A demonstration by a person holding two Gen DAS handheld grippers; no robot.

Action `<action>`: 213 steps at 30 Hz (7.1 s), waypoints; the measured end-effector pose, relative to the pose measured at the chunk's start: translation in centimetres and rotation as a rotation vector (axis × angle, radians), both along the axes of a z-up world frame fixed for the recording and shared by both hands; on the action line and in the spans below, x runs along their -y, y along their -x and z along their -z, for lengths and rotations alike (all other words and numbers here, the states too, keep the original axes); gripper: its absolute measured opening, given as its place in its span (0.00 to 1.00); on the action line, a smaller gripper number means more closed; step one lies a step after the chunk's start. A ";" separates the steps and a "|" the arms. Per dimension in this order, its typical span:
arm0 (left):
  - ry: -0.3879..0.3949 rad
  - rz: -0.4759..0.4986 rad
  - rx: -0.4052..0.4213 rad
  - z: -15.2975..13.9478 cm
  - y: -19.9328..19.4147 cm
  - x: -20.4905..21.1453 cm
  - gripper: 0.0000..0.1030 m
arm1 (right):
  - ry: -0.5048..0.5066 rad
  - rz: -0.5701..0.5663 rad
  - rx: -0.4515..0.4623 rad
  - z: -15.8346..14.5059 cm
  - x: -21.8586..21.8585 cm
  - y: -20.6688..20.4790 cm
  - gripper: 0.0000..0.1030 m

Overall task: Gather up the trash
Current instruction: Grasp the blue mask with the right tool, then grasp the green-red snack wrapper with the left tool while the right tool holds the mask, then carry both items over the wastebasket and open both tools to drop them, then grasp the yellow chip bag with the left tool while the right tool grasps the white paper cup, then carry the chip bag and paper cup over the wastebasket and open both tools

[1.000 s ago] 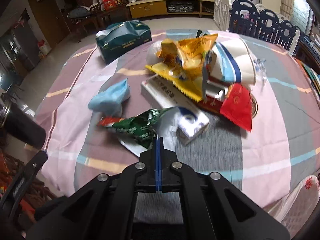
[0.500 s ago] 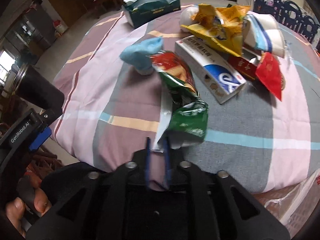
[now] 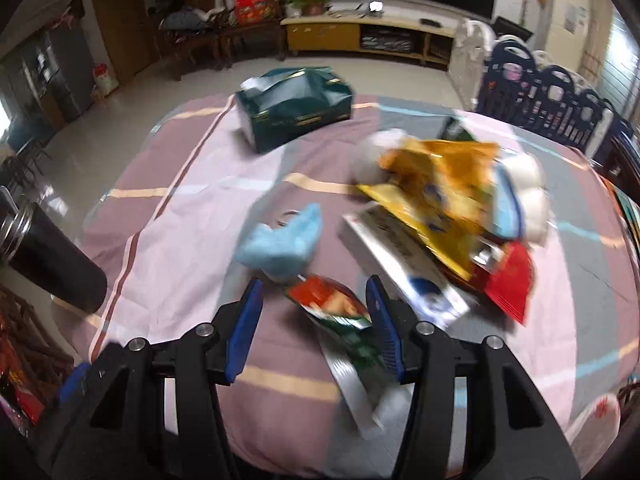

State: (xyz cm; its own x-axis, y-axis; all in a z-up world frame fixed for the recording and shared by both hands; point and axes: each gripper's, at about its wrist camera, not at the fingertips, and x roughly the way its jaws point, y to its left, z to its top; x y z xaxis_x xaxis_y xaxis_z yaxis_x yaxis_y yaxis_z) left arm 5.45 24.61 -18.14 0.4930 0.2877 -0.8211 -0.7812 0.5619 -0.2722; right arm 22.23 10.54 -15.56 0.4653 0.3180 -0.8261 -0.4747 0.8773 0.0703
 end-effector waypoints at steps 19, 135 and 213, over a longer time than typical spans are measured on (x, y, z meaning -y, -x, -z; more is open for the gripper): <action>-0.003 -0.002 -0.011 0.1 -0.1 -0.1 0.68 | -0.111 -0.028 0.023 -2.1 2.1 -0.3 0.13; -0.211 0.594 0.033 -2.5 -13.6 13.1 0.07 | -0.280 0.254 -0.145 2.2 22.1 -15.6 0.64; -0.131 1.255 0.064 -3.3 -3.1 36.6 0.79 | -0.327 0.671 -0.145 -1.2 50.1 13.6 0.59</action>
State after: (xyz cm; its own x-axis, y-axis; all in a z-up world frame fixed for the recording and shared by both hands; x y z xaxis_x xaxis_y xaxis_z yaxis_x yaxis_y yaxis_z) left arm 8.52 -12.02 -14.86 0.5227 -0.3286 -0.7867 0.3203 0.9308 -0.1760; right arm 8.66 -39.54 -14.37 0.5395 0.2441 -0.8058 0.1873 0.8983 0.3975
